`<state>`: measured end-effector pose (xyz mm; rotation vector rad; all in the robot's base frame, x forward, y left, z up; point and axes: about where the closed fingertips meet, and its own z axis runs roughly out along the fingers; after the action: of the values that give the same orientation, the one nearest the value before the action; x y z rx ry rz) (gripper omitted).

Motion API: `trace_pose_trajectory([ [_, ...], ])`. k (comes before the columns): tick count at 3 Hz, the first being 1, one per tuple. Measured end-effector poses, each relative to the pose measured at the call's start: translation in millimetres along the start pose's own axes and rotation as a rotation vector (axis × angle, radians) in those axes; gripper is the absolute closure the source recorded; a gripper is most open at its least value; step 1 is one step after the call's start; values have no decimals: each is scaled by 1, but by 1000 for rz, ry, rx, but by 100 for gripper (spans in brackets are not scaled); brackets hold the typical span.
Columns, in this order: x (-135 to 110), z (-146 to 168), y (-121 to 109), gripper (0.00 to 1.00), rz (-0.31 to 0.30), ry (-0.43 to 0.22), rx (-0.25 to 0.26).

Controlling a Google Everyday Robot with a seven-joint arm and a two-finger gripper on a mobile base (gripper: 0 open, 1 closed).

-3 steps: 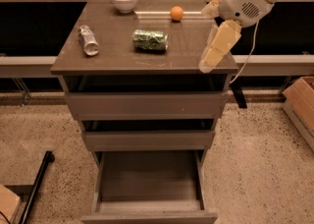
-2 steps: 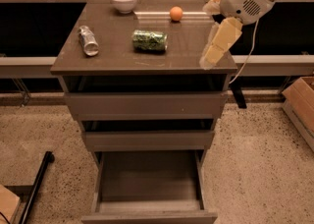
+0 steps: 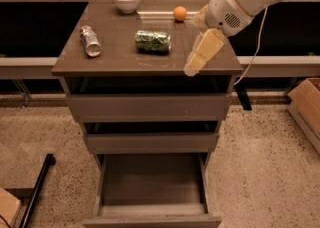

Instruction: Place green can into bottom drawer

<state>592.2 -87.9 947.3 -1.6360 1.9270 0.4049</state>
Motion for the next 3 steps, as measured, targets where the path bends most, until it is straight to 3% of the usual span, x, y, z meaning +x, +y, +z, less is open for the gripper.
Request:
trace_pose_trajectory([
  [1, -20, 47, -25, 0, -22, -68, -33],
  [3, -35, 114, -82, 0, -39, -115, -57],
])
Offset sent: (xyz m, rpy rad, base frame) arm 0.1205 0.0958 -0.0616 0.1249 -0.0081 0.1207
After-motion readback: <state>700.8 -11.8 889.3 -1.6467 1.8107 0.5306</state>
